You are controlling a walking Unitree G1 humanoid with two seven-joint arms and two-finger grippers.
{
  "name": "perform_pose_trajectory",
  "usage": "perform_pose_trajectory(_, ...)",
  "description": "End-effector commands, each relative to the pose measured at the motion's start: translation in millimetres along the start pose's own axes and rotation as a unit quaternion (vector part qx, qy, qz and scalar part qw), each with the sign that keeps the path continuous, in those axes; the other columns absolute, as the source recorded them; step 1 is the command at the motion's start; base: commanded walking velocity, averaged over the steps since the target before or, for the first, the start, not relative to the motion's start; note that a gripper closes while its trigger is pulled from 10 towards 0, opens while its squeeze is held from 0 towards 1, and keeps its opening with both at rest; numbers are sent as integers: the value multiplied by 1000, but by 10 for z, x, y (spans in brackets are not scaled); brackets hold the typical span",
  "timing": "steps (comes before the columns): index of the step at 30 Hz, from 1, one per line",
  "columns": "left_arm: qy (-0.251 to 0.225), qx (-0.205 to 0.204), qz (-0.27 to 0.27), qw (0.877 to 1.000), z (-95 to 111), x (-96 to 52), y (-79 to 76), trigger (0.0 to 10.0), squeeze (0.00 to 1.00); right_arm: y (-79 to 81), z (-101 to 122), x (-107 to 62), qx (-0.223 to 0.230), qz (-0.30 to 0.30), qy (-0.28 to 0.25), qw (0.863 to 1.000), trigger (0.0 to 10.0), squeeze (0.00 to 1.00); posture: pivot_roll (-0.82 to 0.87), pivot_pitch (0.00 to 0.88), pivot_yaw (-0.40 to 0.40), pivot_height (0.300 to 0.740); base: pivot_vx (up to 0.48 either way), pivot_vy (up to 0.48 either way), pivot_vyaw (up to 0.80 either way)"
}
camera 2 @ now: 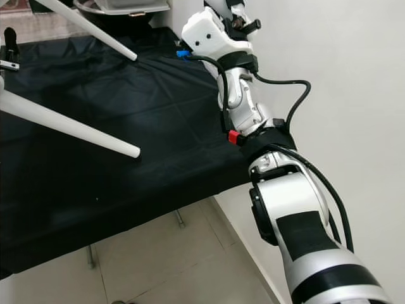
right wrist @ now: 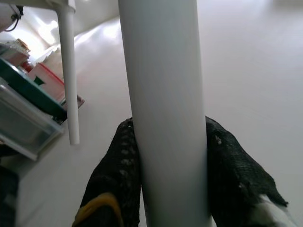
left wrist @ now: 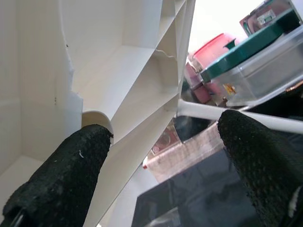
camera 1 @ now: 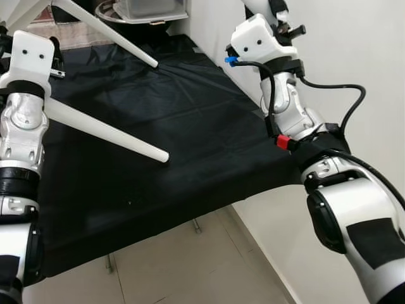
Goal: Building children table
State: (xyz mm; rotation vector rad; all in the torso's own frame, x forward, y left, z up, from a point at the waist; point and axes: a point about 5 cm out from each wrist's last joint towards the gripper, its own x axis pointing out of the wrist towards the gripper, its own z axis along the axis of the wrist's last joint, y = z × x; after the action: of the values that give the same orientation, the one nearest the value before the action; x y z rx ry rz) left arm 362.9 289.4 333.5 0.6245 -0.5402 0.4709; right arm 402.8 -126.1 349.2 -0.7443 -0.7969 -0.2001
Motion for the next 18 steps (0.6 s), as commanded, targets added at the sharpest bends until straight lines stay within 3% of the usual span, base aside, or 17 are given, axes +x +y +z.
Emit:
perform_pose_trajectory(1,12,20,114,993,-24,109,687,10000,0,-459,-474,-71,53,-111,129,984,0,0,67,62,-30,740,0,0,0)
perform_pose_trajectory(5,-3,24,109,994,45,153,680,10000,0,-412,-521,-107,75,-101,147,981,0,0,69,57,-29,740,0,0,0)
perform_pose_trajectory(9,-31,37,104,993,237,301,719,10000,0,-318,-672,-225,102,-78,194,972,0,0,76,52,-25,740,0,0,0)
perform_pose_trajectory(14,-33,33,107,993,305,360,755,10000,0,-285,-716,-264,116,-69,208,969,0,0,79,53,-25,740,0,0,0)
perform_pose_trajectory(18,-49,35,98,993,422,424,733,10000,0,-192,-788,-341,150,-51,242,957,0,0,83,58,-21,740,0,0,0)
